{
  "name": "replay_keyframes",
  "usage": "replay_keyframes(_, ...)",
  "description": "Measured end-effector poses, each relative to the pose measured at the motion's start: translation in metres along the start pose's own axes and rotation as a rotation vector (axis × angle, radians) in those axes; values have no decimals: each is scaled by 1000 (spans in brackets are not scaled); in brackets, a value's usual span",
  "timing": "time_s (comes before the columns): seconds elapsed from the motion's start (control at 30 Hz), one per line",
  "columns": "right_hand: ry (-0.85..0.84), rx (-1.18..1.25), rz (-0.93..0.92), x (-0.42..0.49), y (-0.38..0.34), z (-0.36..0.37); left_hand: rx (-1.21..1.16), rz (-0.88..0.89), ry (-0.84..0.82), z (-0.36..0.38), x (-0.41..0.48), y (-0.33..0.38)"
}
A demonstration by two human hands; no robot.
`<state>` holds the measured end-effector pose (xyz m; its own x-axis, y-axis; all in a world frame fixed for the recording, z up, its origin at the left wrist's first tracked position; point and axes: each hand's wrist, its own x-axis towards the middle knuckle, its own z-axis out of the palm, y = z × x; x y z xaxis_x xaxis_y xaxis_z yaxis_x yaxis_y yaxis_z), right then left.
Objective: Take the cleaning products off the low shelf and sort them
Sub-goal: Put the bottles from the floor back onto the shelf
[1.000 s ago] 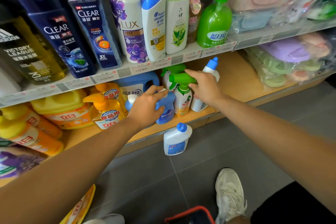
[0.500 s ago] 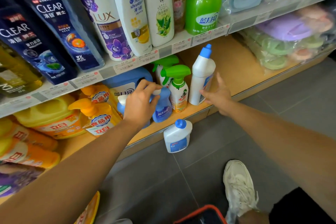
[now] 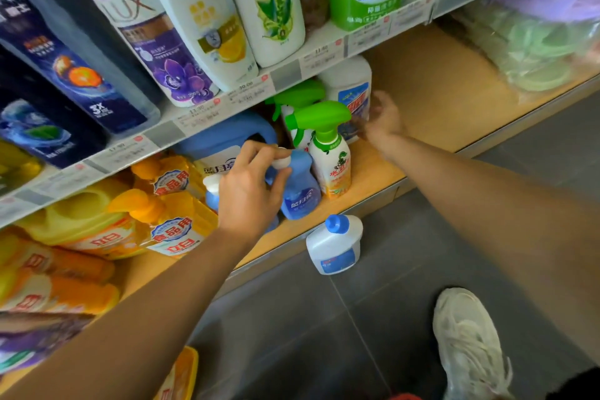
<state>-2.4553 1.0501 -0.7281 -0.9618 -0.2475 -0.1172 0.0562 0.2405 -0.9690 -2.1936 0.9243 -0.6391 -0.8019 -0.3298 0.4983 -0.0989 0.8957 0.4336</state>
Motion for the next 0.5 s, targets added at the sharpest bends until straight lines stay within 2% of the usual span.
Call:
replay_keyframes(0.13,-9,-66,-20,17,3,-2,-28,7,7,1,0,-3)
replay_keyframes(0.3,-34,-362,-154,7,2,-28,-28,11,2,1,0,-3)
replay_keyframes(0.5,-404,-634,-309,-73,-8,-67,-35,18,-35,-3,0,-3)
